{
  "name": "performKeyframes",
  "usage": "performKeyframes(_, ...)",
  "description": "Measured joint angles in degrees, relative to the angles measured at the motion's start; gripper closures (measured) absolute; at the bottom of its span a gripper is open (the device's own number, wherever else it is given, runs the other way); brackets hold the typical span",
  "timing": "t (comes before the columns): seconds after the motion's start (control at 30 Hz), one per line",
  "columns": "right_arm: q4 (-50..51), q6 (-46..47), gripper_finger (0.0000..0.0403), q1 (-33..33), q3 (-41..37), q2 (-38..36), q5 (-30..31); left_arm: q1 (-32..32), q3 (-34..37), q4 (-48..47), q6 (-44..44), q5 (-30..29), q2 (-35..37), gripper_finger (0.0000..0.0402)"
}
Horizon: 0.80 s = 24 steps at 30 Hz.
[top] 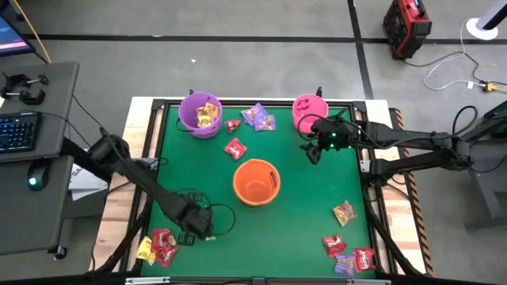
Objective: Sort candy by brand, put in halloween buckets
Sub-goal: Put the yellow-red candy into the orange bucket
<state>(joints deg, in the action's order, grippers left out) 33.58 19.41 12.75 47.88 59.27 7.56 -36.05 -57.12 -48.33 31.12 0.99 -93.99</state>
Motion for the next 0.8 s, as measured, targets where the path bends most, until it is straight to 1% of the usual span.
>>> performKeyframes(0.03, 0.0, -0.3, 0.0137, 0.0, 0.0, 0.0, 0.0, 0.6, 0.0, -0.2, 0.2, 0.1, 1.7, 0.0355)
performKeyframes(0.07, 0.0, -0.4, 0.0137, 0.0, 0.0, 0.0, 0.0, 1.2, 0.0, -0.3, 0.2, 0.0, 3.6, 0.0377)
performKeyframes(0.1, 0.0, -0.4, 0.0137, 0.0, 0.0, 0.0, 0.0, 2.0, 0.0, -0.4, 0.1, -0.2, 5.8, 0.0383)
performKeyframes(0.17, 0.0, -0.4, 0.0137, 0.0, 0.0, 0.0, 0.0, 3.9, -0.2, -0.7, -0.7, -1.4, 10.4, 0.0378)
performKeyframes(0.27, 0.0, -0.4, 0.0137, 0.0, 0.0, 0.0, -0.1, 8.7, -2.5, -2.8, -3.1, -6.4, 16.3, 0.0384)
performKeyframes(0.33, 0.0, -0.4, 0.0137, 0.0, 0.0, 0.0, -0.1, 13.0, -5.3, -2.4, -7.2, -10.3, 18.9, 0.0396)
performKeyframes(0.4, 0.0, -0.4, 0.0137, 0.0, 0.0, 0.0, -0.1, 17.4, -8.4, 0.5, -13.1, -13.4, 19.7, 0.0397)
performKeyframes(0.5, 0.0, -0.5, 0.0137, 0.0, 0.0, 0.0, -0.1, 23.4, -11.7, 7.6, -23.9, -13.2, 18.5, 0.0395)
performKeyframes(0.6, 0.0, -0.4, 0.0137, 0.0, 0.0, 0.0, -0.2, 27.8, -12.9, 15.8, -32.0, -9.2, 15.2, 0.0396)
performKeyframes(0.7, 0.0, -0.4, 0.0137, 0.0, 0.0, 0.0, -0.3, 30.3, -13.4, 21.5, -35.2, -4.8, 10.7, 0.0389)
performKeyframes(0.8, 0.0, -0.3, 0.0137, 0.0, 0.0, 0.0, -0.8, 31.6, -15.3, 22.1, -35.6, 0.2, 5.5, 0.0366)
